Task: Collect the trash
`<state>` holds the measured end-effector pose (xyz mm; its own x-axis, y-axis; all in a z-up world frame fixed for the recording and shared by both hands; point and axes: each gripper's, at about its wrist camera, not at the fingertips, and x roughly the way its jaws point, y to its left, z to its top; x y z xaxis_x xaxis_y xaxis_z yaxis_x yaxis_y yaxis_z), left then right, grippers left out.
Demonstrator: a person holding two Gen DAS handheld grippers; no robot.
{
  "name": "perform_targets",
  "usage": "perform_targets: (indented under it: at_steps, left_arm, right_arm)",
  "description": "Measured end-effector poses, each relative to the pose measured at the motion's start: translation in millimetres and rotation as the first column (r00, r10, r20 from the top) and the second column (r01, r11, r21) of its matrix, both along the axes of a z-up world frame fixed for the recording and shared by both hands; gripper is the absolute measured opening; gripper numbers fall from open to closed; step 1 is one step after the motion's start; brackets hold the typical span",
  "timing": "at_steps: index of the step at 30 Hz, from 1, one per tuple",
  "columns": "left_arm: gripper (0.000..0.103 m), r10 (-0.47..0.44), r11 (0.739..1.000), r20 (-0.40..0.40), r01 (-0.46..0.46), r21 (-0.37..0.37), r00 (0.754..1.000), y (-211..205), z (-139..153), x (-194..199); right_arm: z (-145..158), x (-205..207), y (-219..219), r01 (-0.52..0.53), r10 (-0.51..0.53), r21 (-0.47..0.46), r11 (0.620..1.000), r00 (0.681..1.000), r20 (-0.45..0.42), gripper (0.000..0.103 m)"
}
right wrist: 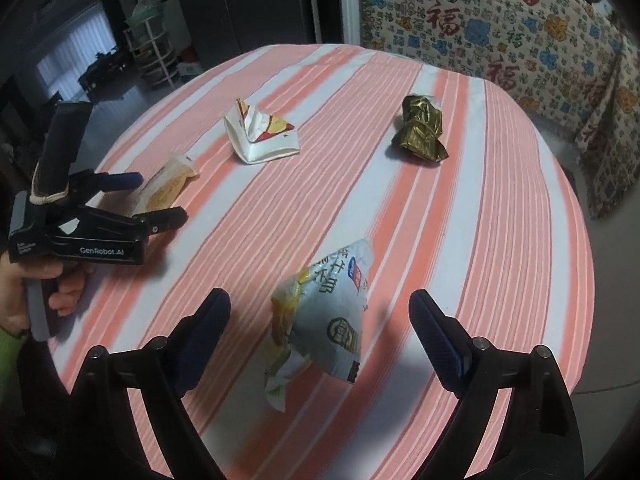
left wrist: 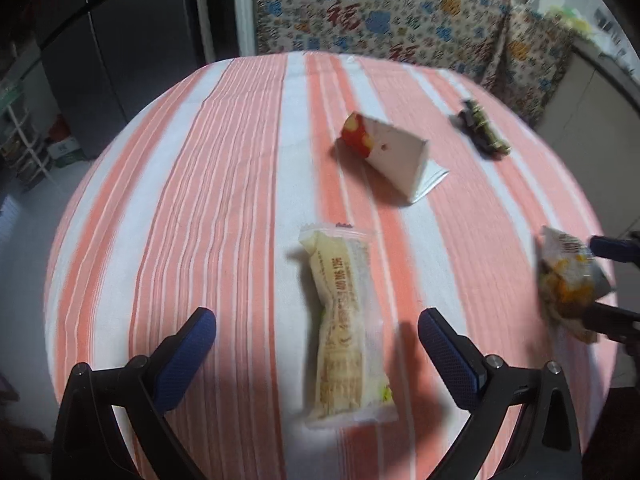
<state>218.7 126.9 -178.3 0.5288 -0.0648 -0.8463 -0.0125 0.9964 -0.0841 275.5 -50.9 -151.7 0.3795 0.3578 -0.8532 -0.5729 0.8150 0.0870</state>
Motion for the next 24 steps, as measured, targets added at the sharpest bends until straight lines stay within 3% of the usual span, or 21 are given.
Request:
perform_targets:
  at_steps: [2,3,4,5,6,8,13,18,21,24]
  left_arm:
    - [0.101,-0.028,1.0,0.027,0.028,-0.011,0.999,-1.9,6.8,-4.7]
    - [0.093,-0.046,0.999,0.038,0.046,-0.004,0.998,-4.7,10.3,-6.7]
    - [0.085,-0.058,0.998,0.046,0.058,0.003,0.997,-6.7,12.5,-8.8]
    - [0.067,-0.068,0.998,0.045,0.068,0.015,0.997,-9.7,14.0,-9.9]
    - [0.045,-0.073,0.997,0.037,0.073,0.02,0.997,-10.7,14.2,-9.7]
    - [0.02,-0.081,0.996,0.0,0.081,0.028,0.997,-14.0,8.9,-7.9]
    - [0.017,-0.102,0.995,0.039,0.102,-0.001,0.994,-18.9,17.2,-18.1]
    - [0.017,-0.19,0.98,0.087,0.193,-0.039,0.978,-59.6,40.9,-27.9]
    - [0.017,-0.274,0.955,0.116,0.284,-0.082,0.955,-104.3,54.7,-31.7]
    - [0.017,-0.37,0.914,0.137,0.386,-0.125,0.919,-157.7,66.5,-32.1]
  right_arm:
    - [-2.5,1.4,4.5,-0.004,0.004,-0.017,1.0,1.0,-0.002,0.089]
    - [-4.3,2.0,6.8,-0.004,0.003,-0.029,1.0,1.0,-0.009,0.087]
    - [-6.0,2.8,7.9,0.003,-0.004,-0.042,0.999,1.0,-0.014,0.077]
    - [-6.7,2.7,7.9,0.008,-0.009,-0.05,0.999,1.0,-0.015,0.054]
    - [-6.8,2.2,7.2,0.008,-0.009,-0.045,0.999,1.0,-0.024,0.043]
    - [-4.2,0.2,3.7,0.023,-0.024,-0.036,0.999,0.999,-0.022,0.037]
    - [12.5,-10.8,-17.5,0.035,-0.035,0.035,0.999,0.999,-0.006,0.028]
    - [36.5,-18.2,-69.5,0.116,-0.117,0.114,0.987,0.993,0.006,0.023]
    - [51.4,-25.0,-113.3,0.175,-0.179,0.142,0.974,0.984,0.013,0.022]
    - [62.7,-35.8,-168.0,0.26,-0.266,0.151,0.954,0.964,0.017,0.021]
